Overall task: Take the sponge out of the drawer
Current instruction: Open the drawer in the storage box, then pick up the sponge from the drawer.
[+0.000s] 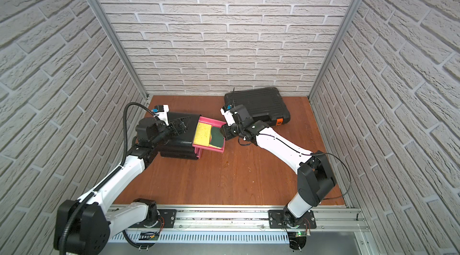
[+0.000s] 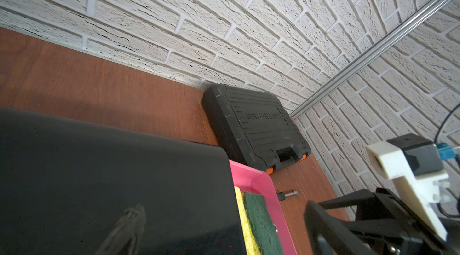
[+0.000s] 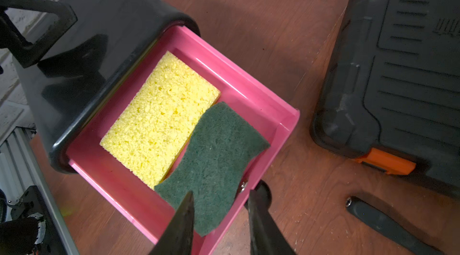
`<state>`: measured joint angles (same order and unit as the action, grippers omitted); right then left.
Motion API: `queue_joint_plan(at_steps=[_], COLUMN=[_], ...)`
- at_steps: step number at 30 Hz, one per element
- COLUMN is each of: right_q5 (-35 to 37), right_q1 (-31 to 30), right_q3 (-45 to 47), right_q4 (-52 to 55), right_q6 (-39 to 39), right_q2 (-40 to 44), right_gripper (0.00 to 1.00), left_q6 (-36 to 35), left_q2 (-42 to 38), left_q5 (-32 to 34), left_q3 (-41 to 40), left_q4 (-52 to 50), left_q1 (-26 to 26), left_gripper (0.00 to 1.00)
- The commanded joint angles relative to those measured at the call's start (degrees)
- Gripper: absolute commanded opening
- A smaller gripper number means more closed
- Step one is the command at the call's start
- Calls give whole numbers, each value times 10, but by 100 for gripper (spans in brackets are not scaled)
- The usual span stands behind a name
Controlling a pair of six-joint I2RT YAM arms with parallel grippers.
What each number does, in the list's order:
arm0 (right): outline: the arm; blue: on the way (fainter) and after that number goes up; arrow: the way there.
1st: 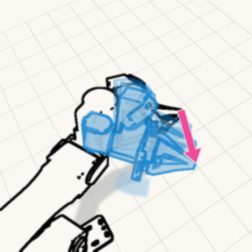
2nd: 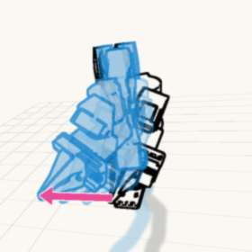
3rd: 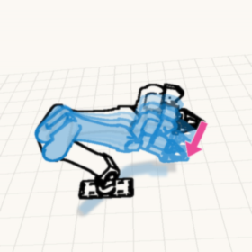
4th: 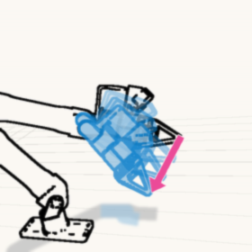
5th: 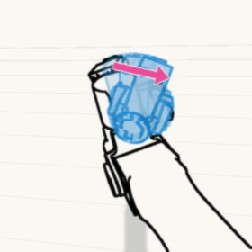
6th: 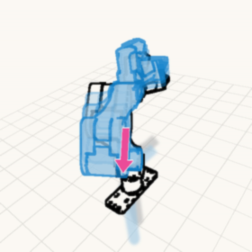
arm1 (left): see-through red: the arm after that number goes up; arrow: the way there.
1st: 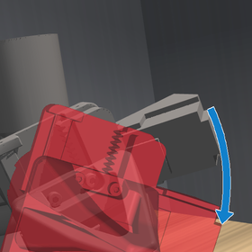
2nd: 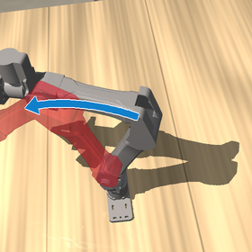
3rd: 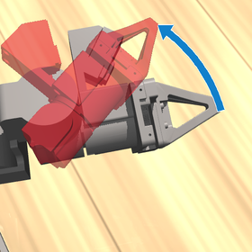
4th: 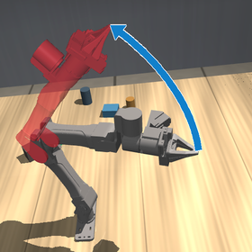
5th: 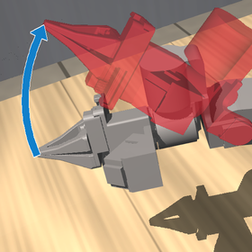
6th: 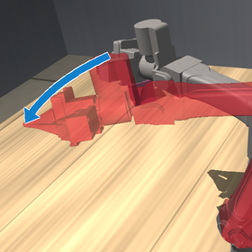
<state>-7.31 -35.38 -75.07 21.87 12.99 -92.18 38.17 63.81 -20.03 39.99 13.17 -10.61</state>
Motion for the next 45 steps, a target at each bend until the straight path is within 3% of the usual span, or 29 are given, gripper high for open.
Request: queue_joint_plan(at_steps=[1,10,21,33,45], right_q5=[67,135,168,146,190], right_q1=[-29,-78,-89,-92,-97], right_q3=[-20,-70,-82,-106,-115], right_q4=[36,54,28,10,26], right_q6=[-5,-10,-4,7,4], right_q2=[-11,-67,-93,-130,-159], right_gripper=[37,39,42,41,28], left_q6=[3,2,-13,-17,-15], left_q2=[2,-4,-32,-27,-20], left_q5=[-11,-13,0,-1,3], left_q3=[-11,-13,-18,-20,-23], left_q4=[-2,-1,-24,-22,-22], left_q1=[3,4,3,5,7], left_gripper=[98,98,98,99,98])
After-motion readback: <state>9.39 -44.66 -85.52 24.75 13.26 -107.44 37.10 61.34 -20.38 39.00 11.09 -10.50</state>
